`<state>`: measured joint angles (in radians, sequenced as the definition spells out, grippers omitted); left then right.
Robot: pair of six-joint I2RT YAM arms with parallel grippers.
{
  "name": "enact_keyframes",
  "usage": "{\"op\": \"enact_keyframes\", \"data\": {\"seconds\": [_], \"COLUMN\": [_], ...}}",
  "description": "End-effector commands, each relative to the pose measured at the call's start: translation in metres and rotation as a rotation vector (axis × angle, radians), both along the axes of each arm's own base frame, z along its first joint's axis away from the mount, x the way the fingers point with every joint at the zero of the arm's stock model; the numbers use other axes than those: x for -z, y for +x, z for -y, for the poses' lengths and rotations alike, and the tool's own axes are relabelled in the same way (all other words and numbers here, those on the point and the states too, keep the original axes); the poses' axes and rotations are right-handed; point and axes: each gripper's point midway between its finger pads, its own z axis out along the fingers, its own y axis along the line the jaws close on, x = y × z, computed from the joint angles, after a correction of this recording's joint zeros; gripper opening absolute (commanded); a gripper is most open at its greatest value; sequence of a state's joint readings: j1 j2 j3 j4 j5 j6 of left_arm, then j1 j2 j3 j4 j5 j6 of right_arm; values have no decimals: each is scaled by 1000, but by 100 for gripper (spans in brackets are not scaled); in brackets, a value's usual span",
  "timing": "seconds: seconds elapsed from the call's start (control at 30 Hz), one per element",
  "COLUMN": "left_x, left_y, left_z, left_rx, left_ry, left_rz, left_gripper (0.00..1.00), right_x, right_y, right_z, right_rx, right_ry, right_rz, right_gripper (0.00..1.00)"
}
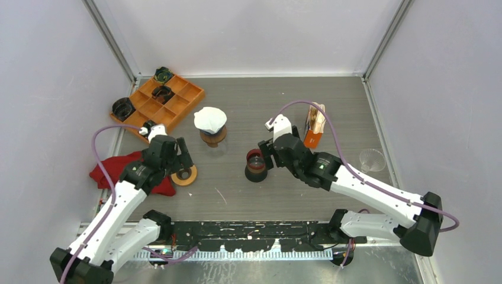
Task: Place the coffee filter in the dripper
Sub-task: Move the coffee server to the center of the board, then pick up the connecting ring from the center of the board.
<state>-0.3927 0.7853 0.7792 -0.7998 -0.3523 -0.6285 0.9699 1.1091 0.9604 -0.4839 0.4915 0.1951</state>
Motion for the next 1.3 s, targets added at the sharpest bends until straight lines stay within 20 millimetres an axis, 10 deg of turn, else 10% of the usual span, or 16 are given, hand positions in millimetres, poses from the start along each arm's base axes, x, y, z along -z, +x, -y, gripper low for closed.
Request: {"op": "enact_keyframes", "data": {"seconds": [0.0, 0.53, 0.93, 1.27], "left_x": [13, 76, 98, 111], "left_y": [7, 24, 29, 11], "left_z": [2, -26, -36, -31], "left_rx": [-64, -242, -254, -246], "left_ry": [-52, -111, -106, -127], "left_rz": [-32, -182, -285, -351], "left_gripper": [100, 89, 54, 46], "right_x": [-22, -29, -21, -22], "right_y": [5, 7, 10, 10], "right_z": [22, 88, 97, 99], "right_rx": [53, 181, 220, 228], "right_ry": [36, -50, -76, -75], "right_rz": [88, 210, 228, 235], "right_gripper": [85, 100, 100, 100]}}
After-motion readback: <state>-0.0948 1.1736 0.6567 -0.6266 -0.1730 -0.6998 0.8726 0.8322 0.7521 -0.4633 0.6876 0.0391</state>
